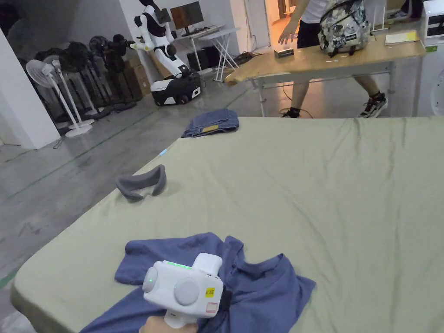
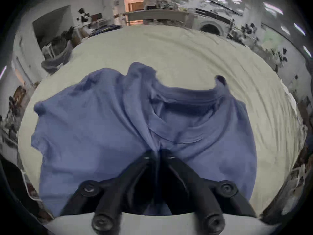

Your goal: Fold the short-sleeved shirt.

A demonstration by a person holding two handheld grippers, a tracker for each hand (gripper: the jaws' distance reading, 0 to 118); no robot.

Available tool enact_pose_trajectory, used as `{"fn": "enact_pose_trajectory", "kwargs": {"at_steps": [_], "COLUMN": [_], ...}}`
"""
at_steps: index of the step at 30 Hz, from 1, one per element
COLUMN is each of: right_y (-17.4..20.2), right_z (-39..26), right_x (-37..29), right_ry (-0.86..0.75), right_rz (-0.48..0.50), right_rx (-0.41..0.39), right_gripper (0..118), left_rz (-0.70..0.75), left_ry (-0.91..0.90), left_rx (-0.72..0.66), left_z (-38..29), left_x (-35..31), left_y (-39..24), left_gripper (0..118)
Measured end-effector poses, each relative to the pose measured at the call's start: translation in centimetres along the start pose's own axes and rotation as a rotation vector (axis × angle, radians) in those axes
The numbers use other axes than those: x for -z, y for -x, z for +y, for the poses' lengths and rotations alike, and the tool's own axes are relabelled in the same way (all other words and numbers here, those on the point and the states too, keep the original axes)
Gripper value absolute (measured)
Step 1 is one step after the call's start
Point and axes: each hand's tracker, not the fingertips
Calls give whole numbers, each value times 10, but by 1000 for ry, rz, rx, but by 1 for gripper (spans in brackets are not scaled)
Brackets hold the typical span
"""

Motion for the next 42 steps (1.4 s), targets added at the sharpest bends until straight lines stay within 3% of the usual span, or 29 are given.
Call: {"fn": "enact_pose_trajectory", "kwargs": {"at_steps": [3,5,9,12,13,16,20,23,28,30,32,37,40,42], "right_y": [5,6,5,3,3,-2,-12,-19,-27,-33,-38,-57,-69,-80], "right_z": [0,0,-2,-2,-3,-2,2,4,1,-1,-2,-11,-17,-24], "right_x": [-6,-12,-21,-21,-23,-30,-36,-40,-53,-61,-69,-101,-117,-127], "right_ry": [-4,-10,-12,10,8,4,-19,-32,-47,-48,-53,-75,-70,-53], "right_rz": [17,18,15,-19,-19,-17,-42,-52,-53,-55,-68,-129,-192,-228], "right_rx": [-16,-48,-106,-110,-108,-92,-54,-27,21,47,59,76,79,122], "right_gripper": [0,0,0,0,0,0,0,0,0,0,0,0,0,0], "left_rz": [23,4,80,19,66,264,279,329,174,30,-122,-432,-590,-674], "left_ry": [30,27,-232,-394,-443,-498,-681,-717,-604,-547,-531,-277,-164,-119], "left_rx": [6,-140,-132,-270,-260,-62,-57,48,159,151,135,128,165,239], "left_z": [4,13,67,109,125,177,240,266,259,238,207,111,49,12], "left_x": [-2,-18,-102,-165,-197,-265,-341,-359,-298,-253,-203,-81,-47,-34], "left_y": [-3,3,25,58,53,48,39,3,-75,-109,-145,-295,-374,-422], "left_gripper": [0,0,0,0,0,0,0,0,0,0,0,0,0,0]}}
